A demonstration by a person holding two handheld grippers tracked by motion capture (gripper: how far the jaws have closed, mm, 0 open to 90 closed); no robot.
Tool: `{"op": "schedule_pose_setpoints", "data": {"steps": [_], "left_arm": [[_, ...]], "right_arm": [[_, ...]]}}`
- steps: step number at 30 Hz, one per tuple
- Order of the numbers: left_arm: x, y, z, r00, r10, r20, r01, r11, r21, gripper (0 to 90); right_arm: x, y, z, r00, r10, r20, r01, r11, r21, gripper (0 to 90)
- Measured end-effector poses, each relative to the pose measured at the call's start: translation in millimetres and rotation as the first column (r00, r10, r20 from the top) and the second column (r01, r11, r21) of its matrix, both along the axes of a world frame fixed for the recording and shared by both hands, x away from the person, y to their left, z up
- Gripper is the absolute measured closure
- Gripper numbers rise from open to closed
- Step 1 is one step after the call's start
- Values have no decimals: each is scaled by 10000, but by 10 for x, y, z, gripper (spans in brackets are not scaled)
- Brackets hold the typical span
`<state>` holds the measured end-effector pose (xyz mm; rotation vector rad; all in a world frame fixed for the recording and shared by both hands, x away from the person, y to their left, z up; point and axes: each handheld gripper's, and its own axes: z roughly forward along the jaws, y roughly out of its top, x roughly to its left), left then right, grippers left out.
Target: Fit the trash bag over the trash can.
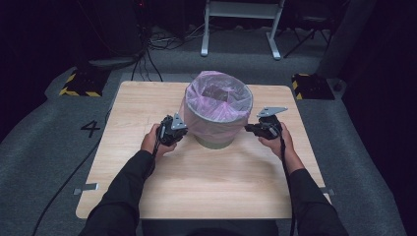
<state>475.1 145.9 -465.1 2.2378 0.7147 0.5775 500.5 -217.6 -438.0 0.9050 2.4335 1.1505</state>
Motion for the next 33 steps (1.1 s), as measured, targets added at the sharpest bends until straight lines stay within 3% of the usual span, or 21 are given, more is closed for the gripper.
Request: {"op": "schedule_pose_setpoints", "data": {"steps": [8,13,16,18,21,26,33], "left_arm": [[18,26,-13,9999,130,-93,-130,9999,-31,854],[-5,45,8,9996,231,-187,-232,9997,-57,698],[-34,94,30,9976,669,-189,-676,9970,-389,482],[-69,128,39,9964,806,-276,-821,9950,-568,301],[-161,180,58,9933,1119,-303,-1140,9905,-775,160],[-292,279,90,9931,1153,-190,-1167,9879,-1024,161],[-381,330,75,9899,1338,-469,-1374,9867,-872,159]], "right_arm": [[17,16,-21,10000,-30,-53,30,10000,-17,900],[19,-12,-25,9999,-108,-61,108,9999,64,900],[7,-51,-24,9999,-134,-54,135,9996,237,872],[-4,-84,-16,9998,-218,-12,218,9993,304,757],[-20,-164,1,9997,-32,-247,44,9986,522,599],[-70,-267,67,9997,-185,-180,198,9970,750,401],[-118,-336,100,9990,-442,-29,443,9964,725,313]]}}
